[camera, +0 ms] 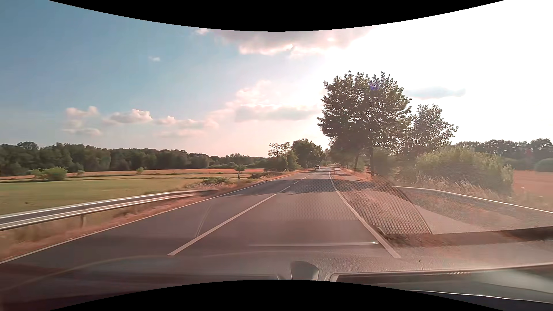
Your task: Follow the waypoints while adhering to traffic rules and regulations
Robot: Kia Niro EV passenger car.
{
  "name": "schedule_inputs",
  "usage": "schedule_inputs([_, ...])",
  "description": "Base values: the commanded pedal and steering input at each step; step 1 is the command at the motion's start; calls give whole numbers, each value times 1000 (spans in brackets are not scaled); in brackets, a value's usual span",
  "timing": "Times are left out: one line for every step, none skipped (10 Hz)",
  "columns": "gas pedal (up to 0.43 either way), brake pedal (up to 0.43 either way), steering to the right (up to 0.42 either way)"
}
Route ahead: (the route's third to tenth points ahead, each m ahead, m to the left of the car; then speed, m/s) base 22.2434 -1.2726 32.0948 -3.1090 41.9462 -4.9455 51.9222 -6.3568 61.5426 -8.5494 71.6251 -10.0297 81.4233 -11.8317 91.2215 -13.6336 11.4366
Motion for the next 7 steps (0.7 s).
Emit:
schedule_inputs([461, 0, 79])
schedule_inputs([461, 0, 68])
schedule_inputs([469, 0, 60])
schedule_inputs([469, 0, 50])
schedule_inputs([469, 0, 43])
schedule_inputs([469, 0, 38])
schedule_inputs([469, 0, 36])
